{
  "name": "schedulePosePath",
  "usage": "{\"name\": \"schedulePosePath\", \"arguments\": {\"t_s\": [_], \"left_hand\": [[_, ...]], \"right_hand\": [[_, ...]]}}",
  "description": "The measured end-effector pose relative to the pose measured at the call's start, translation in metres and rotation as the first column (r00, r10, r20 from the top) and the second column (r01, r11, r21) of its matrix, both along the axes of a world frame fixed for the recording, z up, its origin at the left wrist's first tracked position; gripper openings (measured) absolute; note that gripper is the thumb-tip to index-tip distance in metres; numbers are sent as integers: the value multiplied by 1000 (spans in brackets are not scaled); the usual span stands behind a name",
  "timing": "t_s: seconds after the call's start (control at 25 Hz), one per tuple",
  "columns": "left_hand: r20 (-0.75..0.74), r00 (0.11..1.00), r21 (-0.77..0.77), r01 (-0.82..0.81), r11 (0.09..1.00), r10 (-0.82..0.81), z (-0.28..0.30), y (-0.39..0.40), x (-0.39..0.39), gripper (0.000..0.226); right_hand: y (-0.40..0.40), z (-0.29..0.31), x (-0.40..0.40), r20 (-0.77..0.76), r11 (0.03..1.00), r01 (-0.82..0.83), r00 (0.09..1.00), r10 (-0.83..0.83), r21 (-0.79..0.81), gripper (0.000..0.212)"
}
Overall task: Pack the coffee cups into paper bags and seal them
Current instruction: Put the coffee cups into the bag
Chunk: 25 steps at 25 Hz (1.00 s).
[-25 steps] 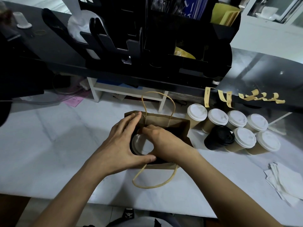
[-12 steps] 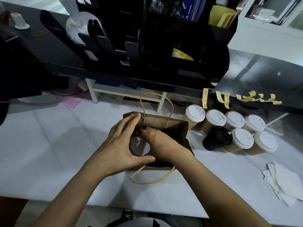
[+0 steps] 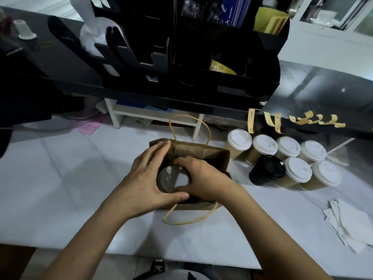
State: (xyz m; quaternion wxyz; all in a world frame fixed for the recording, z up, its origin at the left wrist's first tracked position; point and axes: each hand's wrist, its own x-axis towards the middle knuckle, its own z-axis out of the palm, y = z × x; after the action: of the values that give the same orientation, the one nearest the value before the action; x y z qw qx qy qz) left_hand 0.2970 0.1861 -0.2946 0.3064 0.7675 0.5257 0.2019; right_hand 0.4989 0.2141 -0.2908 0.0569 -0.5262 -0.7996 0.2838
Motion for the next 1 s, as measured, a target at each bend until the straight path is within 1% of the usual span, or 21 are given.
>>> {"name": "schedulePosePath", "arguments": {"t_s": [0.12,0.28,0.4,0.48,0.6,0.76,0.92,1.0], "left_hand": [[3,1000,2,-3,1000,3,0,-1,1,126],[-7,1000,6,7,1000,-7,0,0,2,124],[-10,1000,26,0,1000,0,0,0,4,123],[-18,1000,29,4,1000,-3,1,1,7,123],[-23,1000,29,11,1000,-11,3,2,10,122],[-36,999,10,10,1000,-10,5,5,15,121],[-64,998,5,4,1000,-3,6,8,19,122],[-71,997,12,-3,1000,4,6,10,21,123]], "right_hand": [[-8,17,12,-83,999,38,996,-35,28,54],[-17,39,35,-187,988,147,973,-137,38,37],[-24,50,52,-313,970,239,925,-215,37,26],[-28,56,64,-360,961,273,902,-237,51,20],[-32,62,82,-366,949,306,894,-258,78,13],[-33,58,106,-399,908,398,859,-320,128,9],[-27,37,126,-401,838,519,813,-422,170,6],[-20,20,135,-368,786,585,788,-494,198,5]]}}
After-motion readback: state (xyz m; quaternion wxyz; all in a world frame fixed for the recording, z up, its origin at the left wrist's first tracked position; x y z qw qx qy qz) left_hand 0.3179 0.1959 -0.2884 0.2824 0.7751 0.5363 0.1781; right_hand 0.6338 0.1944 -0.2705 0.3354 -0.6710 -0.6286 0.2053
